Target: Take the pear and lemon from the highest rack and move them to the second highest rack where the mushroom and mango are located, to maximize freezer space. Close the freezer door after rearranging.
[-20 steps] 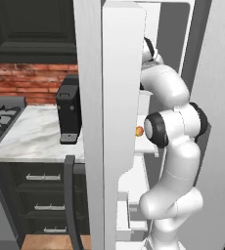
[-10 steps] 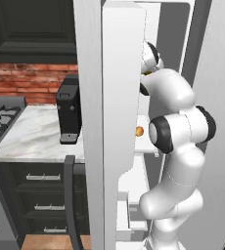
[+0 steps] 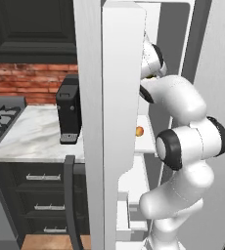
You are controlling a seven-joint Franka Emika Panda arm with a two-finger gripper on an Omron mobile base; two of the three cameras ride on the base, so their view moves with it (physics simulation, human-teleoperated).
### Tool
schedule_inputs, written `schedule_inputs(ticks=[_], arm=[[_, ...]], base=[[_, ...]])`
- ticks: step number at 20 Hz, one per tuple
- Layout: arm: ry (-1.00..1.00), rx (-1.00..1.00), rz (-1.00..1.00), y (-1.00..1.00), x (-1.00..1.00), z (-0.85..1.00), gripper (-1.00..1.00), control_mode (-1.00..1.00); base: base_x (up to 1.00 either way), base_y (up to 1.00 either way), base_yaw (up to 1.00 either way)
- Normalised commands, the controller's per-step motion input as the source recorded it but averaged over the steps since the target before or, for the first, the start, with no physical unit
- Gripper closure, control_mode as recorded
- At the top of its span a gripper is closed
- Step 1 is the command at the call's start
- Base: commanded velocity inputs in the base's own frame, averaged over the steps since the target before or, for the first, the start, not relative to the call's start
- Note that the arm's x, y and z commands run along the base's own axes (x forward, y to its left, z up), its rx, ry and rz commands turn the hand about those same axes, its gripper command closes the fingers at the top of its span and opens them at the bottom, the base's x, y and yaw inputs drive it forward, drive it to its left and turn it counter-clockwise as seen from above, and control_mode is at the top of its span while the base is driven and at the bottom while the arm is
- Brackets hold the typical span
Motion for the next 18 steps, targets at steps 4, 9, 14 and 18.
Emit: schedule_inputs(ticks=[4,9,14,18], arm=[[-0.04,0.04,0.05,0.07,-0.74,0.04,1.0,-1.0],[-0.01,0.03,0.19,0.01,-0.9,0.0,1.0,-1.0],[0.0,0.04,0.32,0.0,-0.97,-0.11,1.0,-1.0],[0.02,0.01,0.4,0.01,-0.89,-0.31,1.0,-1.0]], base=[[0.0,0.0,0.0],[0.0,0.0,0.0],[0.0,0.0,0.0],[0.0,0.0,0.0]])
